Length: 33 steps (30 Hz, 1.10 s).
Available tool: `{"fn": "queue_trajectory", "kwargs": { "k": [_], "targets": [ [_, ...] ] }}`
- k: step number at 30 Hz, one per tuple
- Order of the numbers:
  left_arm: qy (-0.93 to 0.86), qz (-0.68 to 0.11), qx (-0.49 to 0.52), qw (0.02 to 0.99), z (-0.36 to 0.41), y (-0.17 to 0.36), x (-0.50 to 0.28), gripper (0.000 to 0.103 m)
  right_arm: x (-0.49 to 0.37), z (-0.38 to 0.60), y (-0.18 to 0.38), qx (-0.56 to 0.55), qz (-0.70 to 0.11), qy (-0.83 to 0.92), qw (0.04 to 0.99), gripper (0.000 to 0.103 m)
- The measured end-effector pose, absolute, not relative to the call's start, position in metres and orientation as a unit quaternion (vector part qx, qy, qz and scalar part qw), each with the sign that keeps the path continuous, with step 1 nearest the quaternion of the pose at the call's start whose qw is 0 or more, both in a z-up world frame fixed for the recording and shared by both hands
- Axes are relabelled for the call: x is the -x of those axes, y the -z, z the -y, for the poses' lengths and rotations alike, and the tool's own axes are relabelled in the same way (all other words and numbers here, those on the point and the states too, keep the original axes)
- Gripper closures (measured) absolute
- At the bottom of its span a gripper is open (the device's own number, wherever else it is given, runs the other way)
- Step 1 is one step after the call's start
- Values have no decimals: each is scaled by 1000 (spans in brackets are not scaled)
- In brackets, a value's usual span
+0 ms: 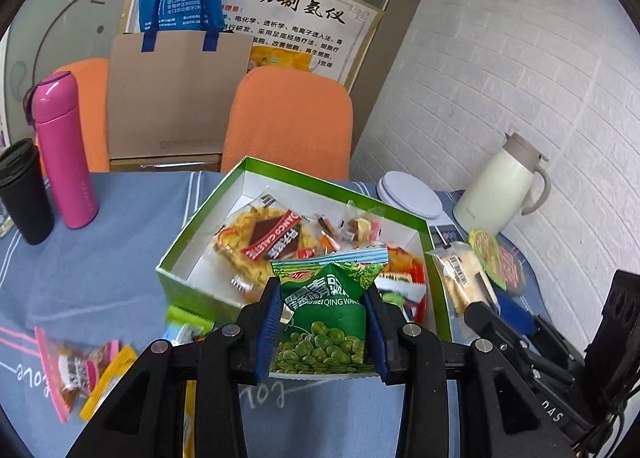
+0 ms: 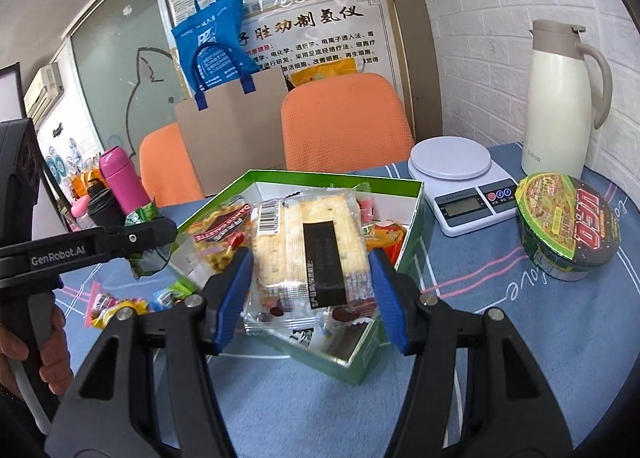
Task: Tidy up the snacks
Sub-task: 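Carry both packs into the green box and open both tools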
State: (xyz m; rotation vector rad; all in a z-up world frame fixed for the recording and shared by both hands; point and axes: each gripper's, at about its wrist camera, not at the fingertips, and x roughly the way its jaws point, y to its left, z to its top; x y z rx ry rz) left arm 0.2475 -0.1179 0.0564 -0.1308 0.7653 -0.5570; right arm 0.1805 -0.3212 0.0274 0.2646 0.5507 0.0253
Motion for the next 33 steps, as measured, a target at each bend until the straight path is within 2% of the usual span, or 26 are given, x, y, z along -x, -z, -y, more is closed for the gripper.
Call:
{"fn": "queue_trajectory", "kwargs": {
  "k": [7, 8, 10, 11, 12, 14, 16, 21, 33],
  "targets": [
    [275, -390, 62, 876, 150, -39, -277, 64, -213, 316, -5, -100, -293, -21, 951, 41],
    [275, -394, 62, 875, 153, -35, -280, 64, -214, 316, -4, -90, -293, -20, 952, 38],
    [279, -400, 65, 871, 158, -28, -287, 63, -211, 313, -3, -67, -287, -18, 955, 20],
    [282, -401, 69, 869, 159, -25, -290, 61, -210, 313, -2, -61, -283, -19, 957, 6],
    [286, -403, 71, 867, 159, -22, -292, 56, -207, 313, -1, -54, -278, -19, 959, 1],
    [277, -403, 80, 869, 155, -17, -294, 22, -203, 314, -1, -45, -276, -12, 960, 1],
    [257, -390, 96, 879, 146, -16, -292, 16, -201, 314, -1, -46, -279, -9, 959, 1],
    [245, -402, 109, 875, 132, -13, -287, 14, -192, 310, -3, -59, -291, -13, 955, 1],
    [223, -378, 43, 897, 116, -36, -230, 14, -141, 287, -17, -59, -280, -33, 958, 1]
  ]
}}
